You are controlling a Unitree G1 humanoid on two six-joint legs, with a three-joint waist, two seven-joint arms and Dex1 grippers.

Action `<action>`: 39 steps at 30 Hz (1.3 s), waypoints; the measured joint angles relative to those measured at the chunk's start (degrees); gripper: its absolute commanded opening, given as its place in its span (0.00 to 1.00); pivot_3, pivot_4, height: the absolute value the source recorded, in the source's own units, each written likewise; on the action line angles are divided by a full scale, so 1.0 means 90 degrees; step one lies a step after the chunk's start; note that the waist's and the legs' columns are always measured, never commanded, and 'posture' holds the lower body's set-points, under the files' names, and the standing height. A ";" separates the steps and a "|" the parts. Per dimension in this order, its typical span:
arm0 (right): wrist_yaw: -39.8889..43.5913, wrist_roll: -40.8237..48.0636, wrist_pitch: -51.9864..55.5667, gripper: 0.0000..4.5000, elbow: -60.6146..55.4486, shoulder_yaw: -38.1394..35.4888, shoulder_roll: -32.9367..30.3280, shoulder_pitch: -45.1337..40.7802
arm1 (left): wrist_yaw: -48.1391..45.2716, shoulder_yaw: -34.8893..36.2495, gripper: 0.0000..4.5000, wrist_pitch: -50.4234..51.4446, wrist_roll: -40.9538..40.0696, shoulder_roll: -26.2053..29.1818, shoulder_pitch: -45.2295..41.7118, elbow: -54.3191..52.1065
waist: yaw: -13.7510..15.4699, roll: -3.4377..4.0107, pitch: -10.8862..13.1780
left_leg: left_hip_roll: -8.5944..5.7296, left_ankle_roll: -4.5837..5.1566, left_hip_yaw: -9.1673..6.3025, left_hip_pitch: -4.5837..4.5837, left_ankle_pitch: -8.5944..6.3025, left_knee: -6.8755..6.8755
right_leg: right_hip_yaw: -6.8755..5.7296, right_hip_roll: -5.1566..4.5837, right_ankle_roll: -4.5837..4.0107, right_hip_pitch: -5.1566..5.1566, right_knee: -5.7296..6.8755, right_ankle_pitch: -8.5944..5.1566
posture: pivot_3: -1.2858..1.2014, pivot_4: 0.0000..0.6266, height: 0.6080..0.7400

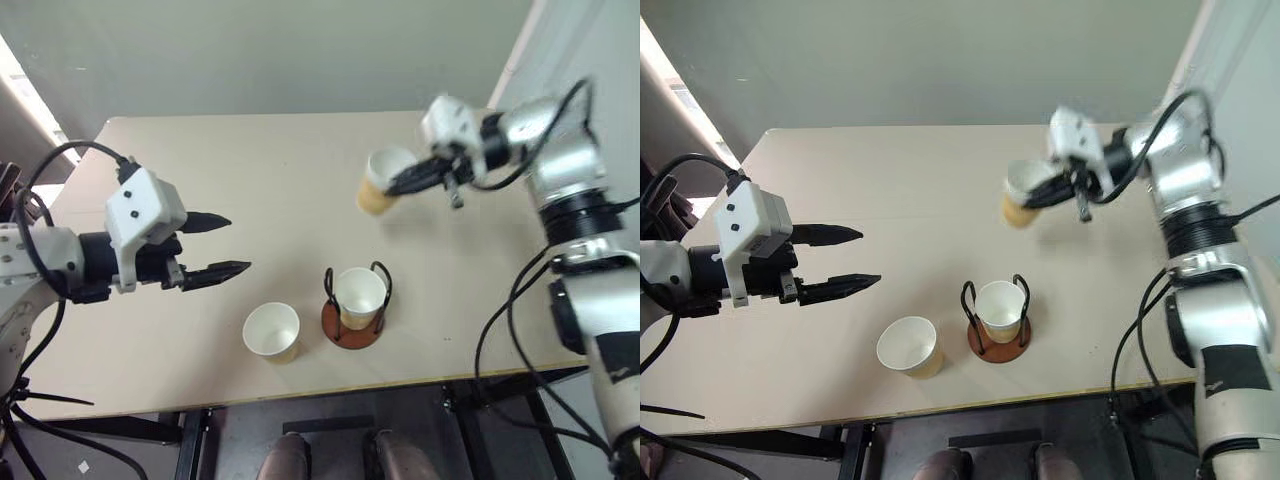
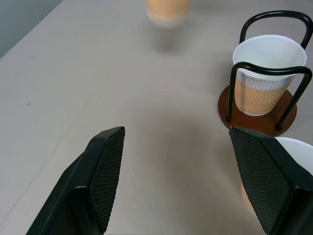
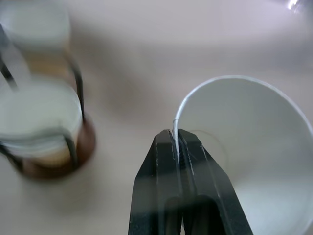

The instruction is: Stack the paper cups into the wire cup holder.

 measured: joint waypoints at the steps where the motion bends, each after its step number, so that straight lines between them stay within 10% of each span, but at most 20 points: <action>1: 0.0023 0.0449 0.0367 0.00 -0.0478 0.0003 -0.0175 -0.0019 | 0.0002 -0.0076 0.81 -0.0035 0.0002 -0.0013 -0.0046 0.0027 | -0.0002 0.0000 0.0000 | 0.0001 0.0000 0.0000 0.0002 0.0001 -0.0001 | 0.0000 0.0001 -0.0006 0.0001 0.0000 -0.0004 | 0.52 0.24 1.00; 11: 0.0037 0.2916 0.1932 0.00 -0.3114 0.0674 -0.1294 0.0354 | -0.0119 -0.0597 0.81 -0.0313 -0.0002 -0.0070 -0.0318 0.0223 | -0.0026 -0.0002 -0.0001 | 0.0000 0.0068 0.0002 0.0017 0.0003 0.0001 | 0.0004 0.0001 -0.0065 0.0008 0.0018 -0.0028 | 0.52 0.24 1.00; 39: 0.0037 0.1238 0.0230 0.00 -0.2841 0.2482 -0.0882 0.0675 | -0.0548 0.0292 0.81 -0.0270 -0.0634 0.0096 0.0509 -0.0193 | -0.0067 -0.0009 -0.0005 | 0.0000 0.0084 0.0003 0.0035 0.0005 0.0009 | 0.0002 -0.0002 -0.0090 0.0003 0.0085 -0.0034 | 0.52 0.24 1.00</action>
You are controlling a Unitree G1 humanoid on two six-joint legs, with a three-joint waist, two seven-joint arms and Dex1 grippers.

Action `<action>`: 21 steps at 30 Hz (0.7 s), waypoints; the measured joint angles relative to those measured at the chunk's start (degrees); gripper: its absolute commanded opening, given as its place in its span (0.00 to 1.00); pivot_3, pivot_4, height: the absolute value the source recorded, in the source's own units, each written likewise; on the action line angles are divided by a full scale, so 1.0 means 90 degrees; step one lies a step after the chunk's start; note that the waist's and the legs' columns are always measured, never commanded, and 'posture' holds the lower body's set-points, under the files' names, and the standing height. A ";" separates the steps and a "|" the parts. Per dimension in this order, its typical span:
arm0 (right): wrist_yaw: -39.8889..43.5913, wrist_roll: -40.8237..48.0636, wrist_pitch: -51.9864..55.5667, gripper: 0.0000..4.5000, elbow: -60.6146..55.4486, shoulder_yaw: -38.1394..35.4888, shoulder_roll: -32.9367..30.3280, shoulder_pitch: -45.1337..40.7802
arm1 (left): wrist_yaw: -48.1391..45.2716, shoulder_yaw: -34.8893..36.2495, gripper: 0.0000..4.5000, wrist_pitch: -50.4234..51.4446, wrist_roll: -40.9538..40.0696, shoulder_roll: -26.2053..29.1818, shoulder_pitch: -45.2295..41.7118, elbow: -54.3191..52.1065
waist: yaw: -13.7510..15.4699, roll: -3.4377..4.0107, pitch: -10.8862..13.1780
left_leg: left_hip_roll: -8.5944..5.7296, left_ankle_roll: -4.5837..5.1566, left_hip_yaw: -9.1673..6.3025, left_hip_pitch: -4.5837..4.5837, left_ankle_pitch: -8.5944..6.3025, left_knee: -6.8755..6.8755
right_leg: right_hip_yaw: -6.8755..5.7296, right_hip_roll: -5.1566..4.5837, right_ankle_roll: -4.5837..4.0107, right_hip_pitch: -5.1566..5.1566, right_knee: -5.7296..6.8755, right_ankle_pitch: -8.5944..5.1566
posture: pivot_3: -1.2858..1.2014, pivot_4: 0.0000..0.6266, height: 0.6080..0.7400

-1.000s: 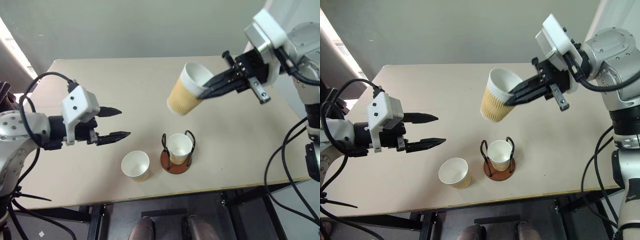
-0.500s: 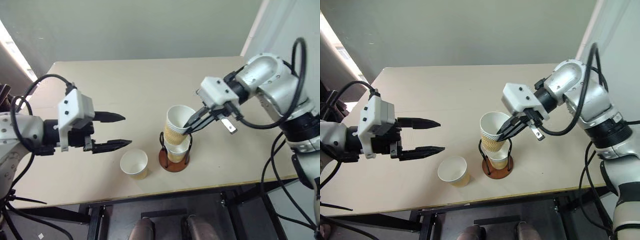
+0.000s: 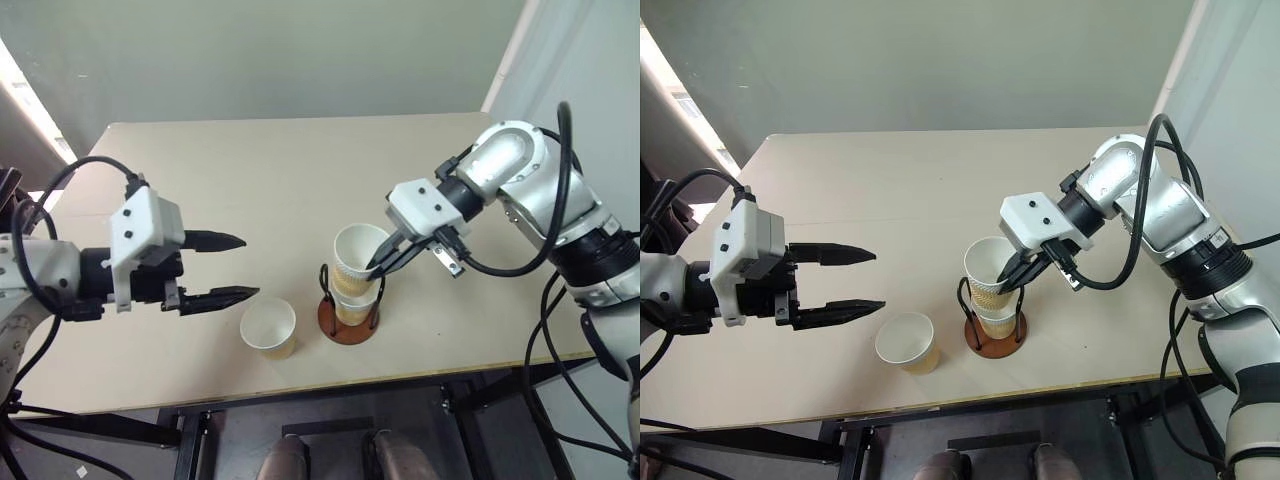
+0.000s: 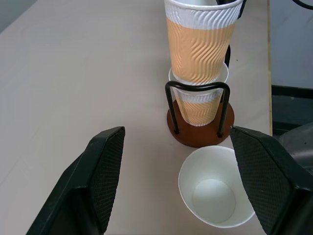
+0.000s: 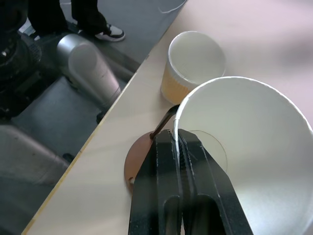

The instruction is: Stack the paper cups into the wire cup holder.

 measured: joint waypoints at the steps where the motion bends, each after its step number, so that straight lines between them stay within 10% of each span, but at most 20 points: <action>1: 0.0000 0.0001 -0.0048 0.00 0.0018 0.0040 -0.0014 0.0000 | 0.0014 0.0000 0.81 0.0000 0.0001 0.0000 0.0000 0.0000 | -0.0001 0.0000 0.0000 | 0.0000 0.0000 0.0000 0.0000 0.0000 0.0000 | 0.0000 0.0000 0.0000 0.0000 0.0000 0.0000 | 0.52 0.24 1.00; 6: 0.0000 0.0015 -0.0224 0.14 0.0112 0.0269 -0.0113 -0.0027 | 0.0040 0.0000 0.81 0.0000 0.0001 0.0001 0.0000 0.0000 | 0.0000 0.0000 0.0000 | 0.0000 0.0000 0.0000 0.0000 0.0000 -0.0002 | 0.0000 0.0000 -0.0001 -0.0001 0.0000 0.0000 | 0.52 0.24 1.00; 16: 0.0000 -0.0063 -0.0087 0.90 0.0505 -0.0083 0.0010 -0.0126 | -0.0365 -0.0674 0.81 -0.0438 0.0313 0.0205 -0.0700 0.0610 | 0.0016 -0.0001 0.0000 | 0.0000 0.0000 -0.0001 -0.0001 0.0000 0.0000 | -0.0001 -0.0002 -0.0004 -0.0002 0.0002 0.0000 | 0.52 0.24 1.00; 21: -0.0042 0.0274 0.0704 0.90 0.0449 -0.1190 -0.0041 0.0119 | -0.1125 -0.1818 0.81 -0.0966 0.0910 0.0268 -0.1618 0.1479 | 0.0046 -0.0005 -0.0003 | -0.0001 -0.0002 -0.0001 -0.0012 -0.0002 -0.0003 | 0.0001 -0.0003 -0.0006 -0.0010 -0.0002 -0.0001 | 0.52 0.24 1.00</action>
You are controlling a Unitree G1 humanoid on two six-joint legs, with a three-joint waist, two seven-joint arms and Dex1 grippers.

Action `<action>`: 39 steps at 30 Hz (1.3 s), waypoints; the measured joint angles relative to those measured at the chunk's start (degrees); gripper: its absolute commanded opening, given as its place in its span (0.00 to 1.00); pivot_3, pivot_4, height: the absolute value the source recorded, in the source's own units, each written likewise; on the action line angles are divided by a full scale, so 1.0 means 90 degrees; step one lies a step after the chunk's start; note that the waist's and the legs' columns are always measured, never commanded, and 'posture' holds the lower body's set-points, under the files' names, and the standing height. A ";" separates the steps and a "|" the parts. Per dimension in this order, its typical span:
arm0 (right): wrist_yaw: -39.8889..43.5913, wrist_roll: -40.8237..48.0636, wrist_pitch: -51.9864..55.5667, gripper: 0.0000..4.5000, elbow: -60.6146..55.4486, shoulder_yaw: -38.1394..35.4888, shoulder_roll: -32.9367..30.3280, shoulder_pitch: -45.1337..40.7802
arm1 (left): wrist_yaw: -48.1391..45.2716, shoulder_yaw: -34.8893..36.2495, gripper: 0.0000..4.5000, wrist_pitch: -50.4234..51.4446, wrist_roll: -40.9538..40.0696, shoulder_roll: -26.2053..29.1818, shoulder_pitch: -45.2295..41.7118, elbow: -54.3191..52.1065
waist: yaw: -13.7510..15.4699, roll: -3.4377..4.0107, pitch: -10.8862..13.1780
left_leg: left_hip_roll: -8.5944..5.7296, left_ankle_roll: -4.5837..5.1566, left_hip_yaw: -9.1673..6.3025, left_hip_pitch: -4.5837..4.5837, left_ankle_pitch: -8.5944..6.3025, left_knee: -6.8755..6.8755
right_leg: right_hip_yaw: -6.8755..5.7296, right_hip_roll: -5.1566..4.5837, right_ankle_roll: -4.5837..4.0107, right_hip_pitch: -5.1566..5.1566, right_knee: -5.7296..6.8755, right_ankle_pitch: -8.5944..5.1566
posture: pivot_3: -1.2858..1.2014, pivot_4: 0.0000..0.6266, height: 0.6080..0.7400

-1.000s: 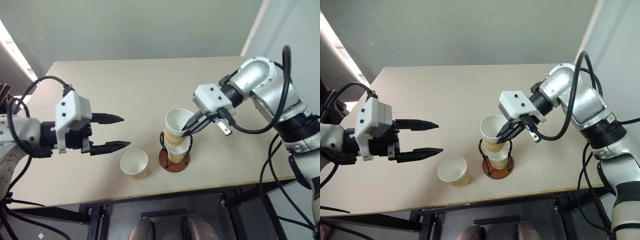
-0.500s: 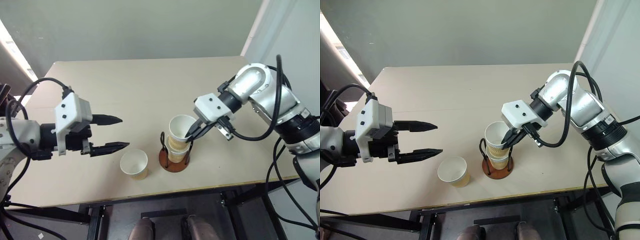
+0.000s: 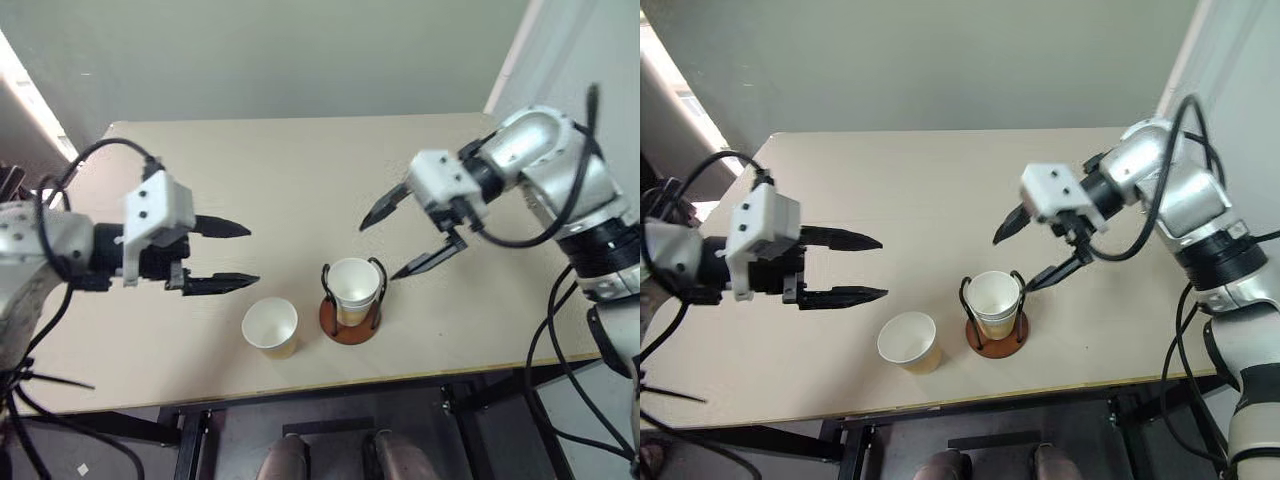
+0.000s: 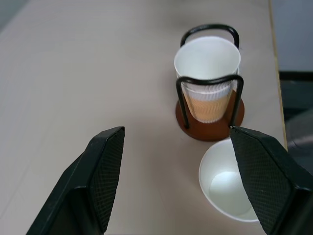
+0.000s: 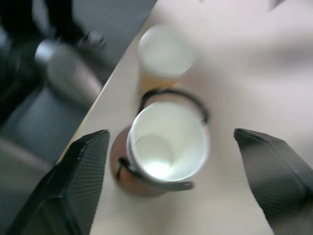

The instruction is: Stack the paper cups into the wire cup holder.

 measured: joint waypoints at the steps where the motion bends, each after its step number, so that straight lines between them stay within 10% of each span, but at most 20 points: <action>1: -0.0025 0.0094 0.0155 0.90 -0.0104 -0.0142 -0.0004 0.0078 | -0.0128 -0.0153 0.81 -0.0068 0.0077 -0.0003 -0.0104 0.0101 | -0.0002 0.0000 0.0000 | 0.0000 -0.0001 0.0000 -0.0001 -0.0001 -0.0002 | 0.0000 0.0001 0.0000 -0.0003 -0.0002 0.0000 | 0.52 0.24 1.00; 13: -0.1068 0.1169 0.2362 0.90 -0.2043 -0.1457 0.0090 0.1446 | -0.1967 -0.2821 0.81 -0.1153 0.1945 -0.0811 -0.1605 0.1539 | 0.0008 -0.0003 0.0000 | 0.0000 0.0004 -0.0002 -0.0022 -0.0002 0.0001 | -0.0001 0.0001 0.0080 -0.0012 -0.0019 0.0041 | 0.52 0.24 1.00; 25: -0.1495 0.1235 0.2844 0.91 -0.2614 -0.1872 -0.0032 0.1743 | -0.2089 -0.3343 0.01 -0.1836 0.2776 -0.1135 -0.1878 0.2022 | 0.0015 -0.0003 0.0000 | 0.0000 0.0016 -0.0002 -0.0025 0.0005 0.0013 | 0.0000 0.0001 0.0108 0.0000 -0.0037 0.0057 | 0.52 0.24 1.00; 39: -0.1507 0.1297 0.2842 0.91 -0.2488 -0.2686 -0.0815 0.2287 | -0.2108 -0.3396 0.01 -0.1747 0.0841 -0.0752 -0.3594 0.2284 | 0.0120 -0.0003 0.0000 | 0.0000 0.0038 -0.0001 -0.0053 0.0001 0.0035 | 0.0000 -0.0001 0.0132 0.0010 -0.0083 0.0072 | 0.52 0.24 1.00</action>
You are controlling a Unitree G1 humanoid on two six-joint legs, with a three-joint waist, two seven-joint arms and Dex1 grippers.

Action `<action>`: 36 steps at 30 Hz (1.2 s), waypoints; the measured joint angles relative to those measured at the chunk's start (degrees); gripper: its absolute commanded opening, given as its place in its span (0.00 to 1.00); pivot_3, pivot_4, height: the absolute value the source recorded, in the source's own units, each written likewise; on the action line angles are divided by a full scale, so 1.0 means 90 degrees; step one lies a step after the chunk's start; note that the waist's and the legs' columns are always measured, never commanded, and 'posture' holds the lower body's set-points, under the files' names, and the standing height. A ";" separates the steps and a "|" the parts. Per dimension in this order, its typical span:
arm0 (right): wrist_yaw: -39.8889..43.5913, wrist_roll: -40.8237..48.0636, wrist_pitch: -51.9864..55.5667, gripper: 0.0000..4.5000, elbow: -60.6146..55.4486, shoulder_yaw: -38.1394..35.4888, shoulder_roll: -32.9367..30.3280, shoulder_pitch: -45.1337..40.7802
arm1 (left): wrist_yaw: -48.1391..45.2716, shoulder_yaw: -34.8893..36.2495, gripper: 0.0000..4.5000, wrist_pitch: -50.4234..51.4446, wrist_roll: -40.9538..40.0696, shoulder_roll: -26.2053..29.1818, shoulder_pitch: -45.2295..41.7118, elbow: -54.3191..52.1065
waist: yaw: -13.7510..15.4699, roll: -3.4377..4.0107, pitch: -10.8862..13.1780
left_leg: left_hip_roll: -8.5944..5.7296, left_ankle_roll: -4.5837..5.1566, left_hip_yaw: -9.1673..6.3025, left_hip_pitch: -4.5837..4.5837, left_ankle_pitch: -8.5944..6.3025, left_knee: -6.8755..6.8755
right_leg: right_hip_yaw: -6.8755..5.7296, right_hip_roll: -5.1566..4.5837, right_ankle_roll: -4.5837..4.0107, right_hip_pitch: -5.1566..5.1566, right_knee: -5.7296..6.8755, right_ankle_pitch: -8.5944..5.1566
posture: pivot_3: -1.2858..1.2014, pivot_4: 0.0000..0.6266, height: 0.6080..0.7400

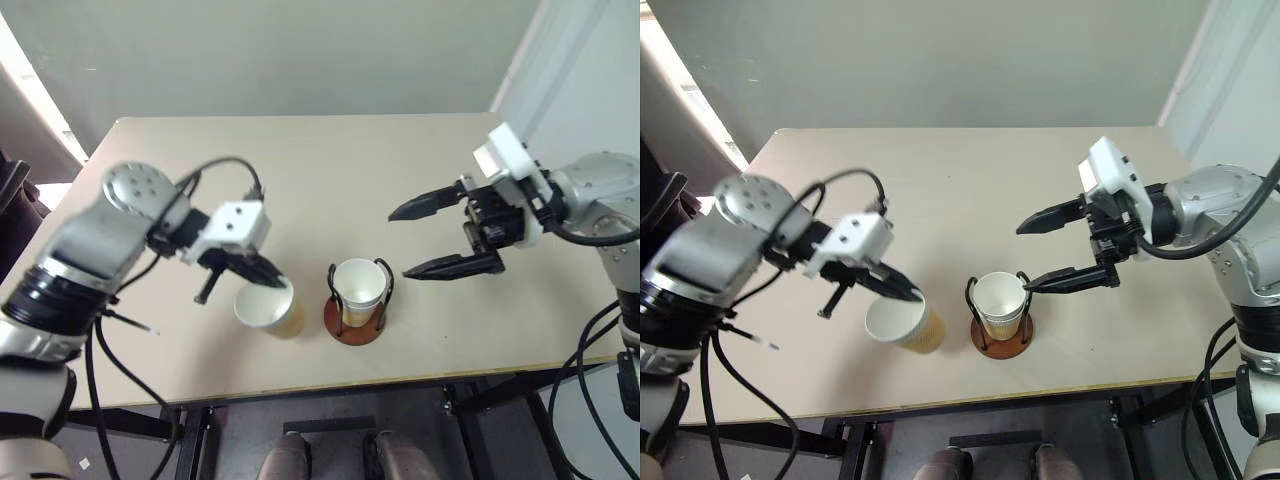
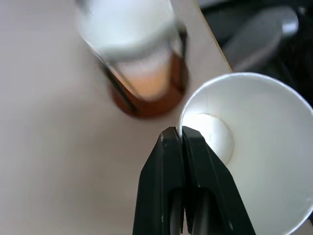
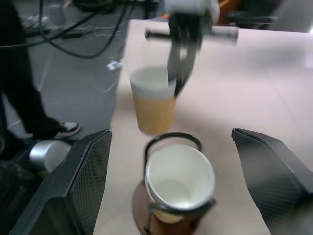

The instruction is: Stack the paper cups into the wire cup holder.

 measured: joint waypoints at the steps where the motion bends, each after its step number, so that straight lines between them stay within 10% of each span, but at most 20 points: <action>1: -0.0011 -0.0002 -0.0002 0.91 0.0032 -0.0121 -0.0084 0.0112 | 0.0000 0.0016 0.01 0.0001 -0.0126 -0.0012 -0.0236 0.0130 | 0.0003 0.0000 0.0000 | 0.0001 0.0005 -0.0001 -0.0006 -0.0002 0.0002 | -0.0002 0.0000 0.0002 0.0001 -0.0001 0.0001 | 0.52 0.24 1.00; 8: -0.0036 0.0068 -0.0095 0.91 0.0588 -0.1018 -0.0511 0.0745 | -0.0006 -0.0452 0.01 -0.0301 -0.1027 -0.1105 -0.2284 0.1565 | 0.0026 0.0032 -0.0004 | -0.0020 0.0070 0.0025 -0.0018 -0.0040 0.0071 | 0.0019 -0.0024 0.0059 0.0022 -0.0019 0.0007 | 0.52 0.24 1.00; 36: -0.0702 0.0516 0.0111 0.91 -0.0289 -0.1652 -0.0894 0.1640 | -0.0007 -0.3061 0.01 -0.1843 -0.0818 -0.2718 -0.3096 0.3084 | 0.0112 0.0030 0.0010 | -0.0041 0.0134 0.0040 -0.0077 -0.0092 0.0198 | 0.0040 -0.0033 0.0191 0.0044 -0.0034 -0.0007 | 0.52 0.24 1.00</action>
